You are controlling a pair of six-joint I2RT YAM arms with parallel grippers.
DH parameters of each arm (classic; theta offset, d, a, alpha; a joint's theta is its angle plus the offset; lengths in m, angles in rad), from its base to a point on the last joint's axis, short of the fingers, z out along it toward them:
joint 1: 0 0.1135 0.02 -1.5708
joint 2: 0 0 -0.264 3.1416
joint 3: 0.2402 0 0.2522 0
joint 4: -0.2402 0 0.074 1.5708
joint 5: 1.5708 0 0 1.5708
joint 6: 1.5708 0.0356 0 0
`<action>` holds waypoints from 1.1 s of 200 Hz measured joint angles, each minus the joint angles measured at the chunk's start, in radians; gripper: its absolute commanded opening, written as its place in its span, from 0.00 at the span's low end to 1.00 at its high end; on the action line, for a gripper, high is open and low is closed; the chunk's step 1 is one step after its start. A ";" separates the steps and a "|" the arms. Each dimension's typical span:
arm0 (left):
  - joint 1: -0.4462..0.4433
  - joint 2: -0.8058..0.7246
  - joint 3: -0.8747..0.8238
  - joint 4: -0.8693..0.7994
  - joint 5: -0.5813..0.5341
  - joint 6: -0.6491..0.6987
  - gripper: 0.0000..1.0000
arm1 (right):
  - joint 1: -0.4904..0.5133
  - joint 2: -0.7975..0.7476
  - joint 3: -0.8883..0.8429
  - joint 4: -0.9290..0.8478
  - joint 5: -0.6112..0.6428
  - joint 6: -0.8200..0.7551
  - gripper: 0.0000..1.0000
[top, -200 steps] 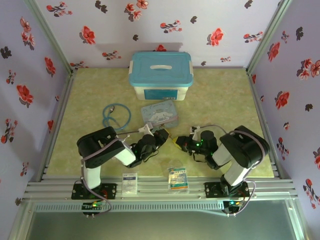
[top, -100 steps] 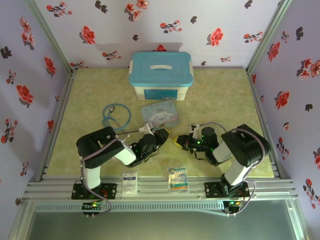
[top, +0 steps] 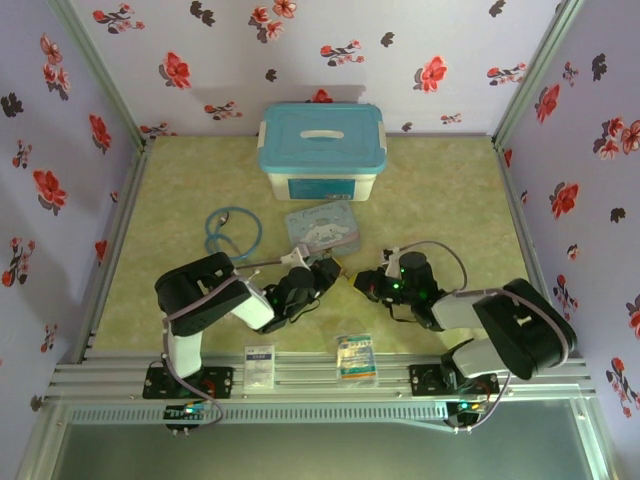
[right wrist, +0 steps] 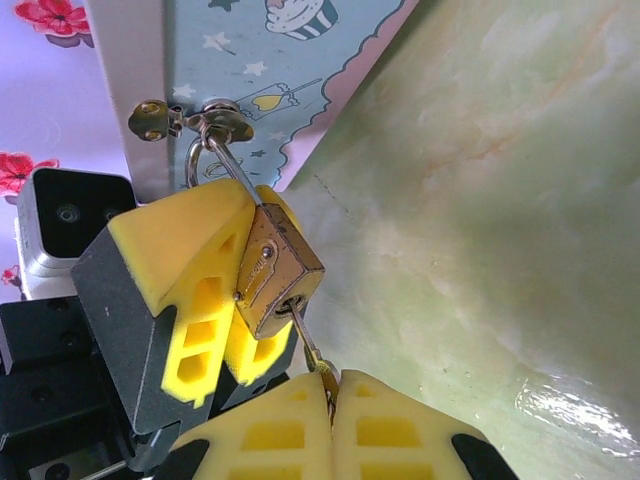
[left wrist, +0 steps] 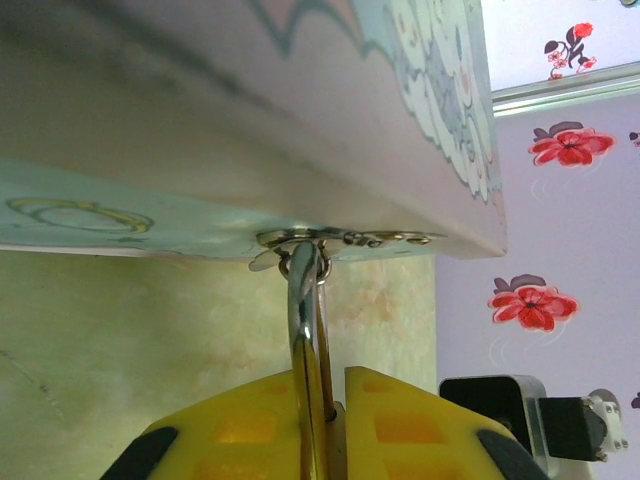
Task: Unlock the padlock with the key
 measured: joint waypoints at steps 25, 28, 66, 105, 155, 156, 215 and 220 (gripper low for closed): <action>0.000 0.005 0.000 -0.005 -0.001 0.002 0.07 | -0.006 0.058 0.004 0.040 -0.027 0.024 0.00; 0.000 0.005 0.000 -0.005 -0.002 0.004 0.07 | -0.007 0.069 0.004 0.053 -0.032 0.034 0.00; 0.003 0.007 0.000 -0.008 -0.027 0.004 0.09 | -0.011 0.164 -0.002 0.199 -0.072 0.116 0.00; 0.003 0.007 0.000 -0.005 -0.032 0.000 0.07 | -0.012 0.176 -0.015 0.254 -0.079 0.163 0.00; 0.003 0.008 0.000 -0.004 -0.037 0.001 0.16 | -0.014 0.219 -0.015 0.304 -0.103 0.188 0.00; 0.003 0.008 0.000 -0.004 -0.036 0.001 0.17 | -0.014 0.219 -0.015 0.304 -0.103 0.189 0.00; 0.003 0.010 0.000 0.000 -0.033 -0.002 0.00 | -0.031 0.220 -0.015 0.303 -0.133 0.171 0.00; 0.003 0.010 0.000 0.001 -0.032 -0.003 0.00 | -0.039 0.220 -0.015 0.301 -0.143 0.164 0.00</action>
